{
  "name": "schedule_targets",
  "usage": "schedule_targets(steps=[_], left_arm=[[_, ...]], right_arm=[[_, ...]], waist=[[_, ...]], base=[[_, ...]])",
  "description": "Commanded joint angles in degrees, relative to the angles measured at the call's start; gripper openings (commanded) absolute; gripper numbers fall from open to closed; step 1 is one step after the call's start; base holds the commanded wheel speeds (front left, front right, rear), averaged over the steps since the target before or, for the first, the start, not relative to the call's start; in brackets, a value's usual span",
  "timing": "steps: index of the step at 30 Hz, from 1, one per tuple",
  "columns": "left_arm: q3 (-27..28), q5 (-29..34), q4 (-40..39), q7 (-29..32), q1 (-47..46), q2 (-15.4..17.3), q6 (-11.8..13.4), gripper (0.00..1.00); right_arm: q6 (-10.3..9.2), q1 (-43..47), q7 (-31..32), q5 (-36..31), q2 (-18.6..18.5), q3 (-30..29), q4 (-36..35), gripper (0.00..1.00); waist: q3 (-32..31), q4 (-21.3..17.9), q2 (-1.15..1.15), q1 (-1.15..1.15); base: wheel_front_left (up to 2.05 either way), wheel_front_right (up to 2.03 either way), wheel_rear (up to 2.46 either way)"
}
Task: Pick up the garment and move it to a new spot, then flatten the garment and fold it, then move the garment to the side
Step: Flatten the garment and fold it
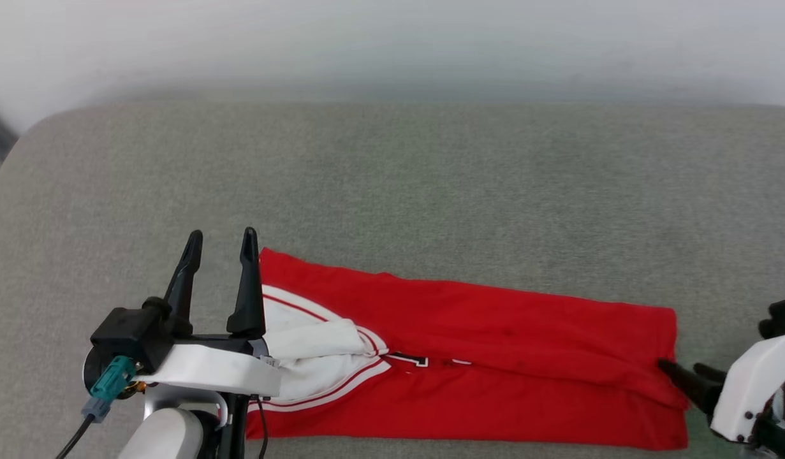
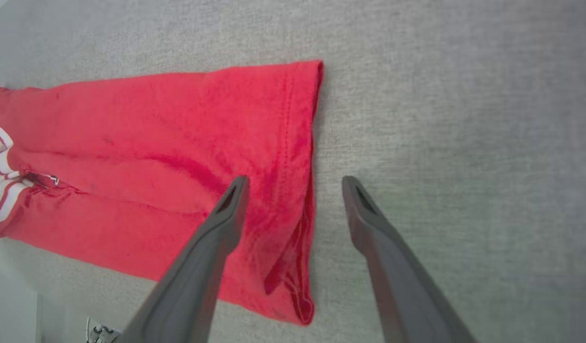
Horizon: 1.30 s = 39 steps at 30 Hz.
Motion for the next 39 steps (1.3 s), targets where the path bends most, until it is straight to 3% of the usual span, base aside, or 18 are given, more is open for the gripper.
schedule_targets(steps=[1, 10, 11, 12, 13, 27, 35, 39], left_arm=[[-0.16, 0.90, -0.29, -0.27, -1.10, -0.20, -0.43, 1.00], [-0.74, 3.07, -0.56, -0.52, -0.71, -0.08, -0.71, 1.00], [-0.80, 3.43, -0.49, -0.53, -0.62, 0.18, -0.72, 1.00], [-0.81, 3.51, -0.43, -0.54, -0.46, 0.33, -0.61, 1.00], [-0.83, 3.63, -0.36, -0.55, -0.23, 0.38, -0.53, 1.00], [-1.83, 3.78, 2.22, 0.57, 1.80, 1.98, -0.75, 1.00], [-2.21, 4.20, 3.05, 0.95, 2.46, 2.61, -0.26, 1.00], [-2.47, 4.44, 3.02, 0.82, 2.26, 2.58, -0.06, 1.00]], right_arm=[[-0.02, -0.73, 0.54, 0.25, 0.95, 0.35, 1.11, 1.00], [0.00, -0.71, 4.54, 3.63, 4.07, 5.37, 6.64, 0.97], [0.00, -0.68, 4.78, 4.05, 4.17, 6.06, 6.62, 0.45], [0.06, -0.86, 4.57, 4.48, 4.10, 6.48, 6.28, 0.19], [0.06, -1.09, 4.44, 4.87, 3.94, 6.81, 6.05, 0.00], [-0.02, -4.83, -0.37, 6.20, -2.04, 7.67, 4.88, 0.00], [-0.02, -3.54, -2.25, 4.88, -5.34, -0.46, 9.20, 0.00], [-0.02, -3.12, -2.24, 3.83, -5.20, -6.07, 10.00, 0.00]], waist=[[1.99, 1.84, 0.00, 0.00], [3.73, 2.95, 0.00, 0.00], [3.68, 2.90, 0.00, 0.00], [3.61, 2.80, 0.00, 0.00], [3.44, 2.64, 0.00, 0.00], [-1.21, -0.57, 0.00, 0.00], [-1.98, -3.17, 0.00, 0.00], [-1.82, -3.94, 0.00, 0.00]], base=[[0.00, 0.00, 0.00], [0.00, 0.00, 0.00], [0.00, 0.00, 0.00], [0.00, 0.00, 0.00], [0.00, 0.00, 0.00], [0.00, 0.00, 0.00], [0.00, 0.00, 0.00], [0.00, 0.00, 0.00]])
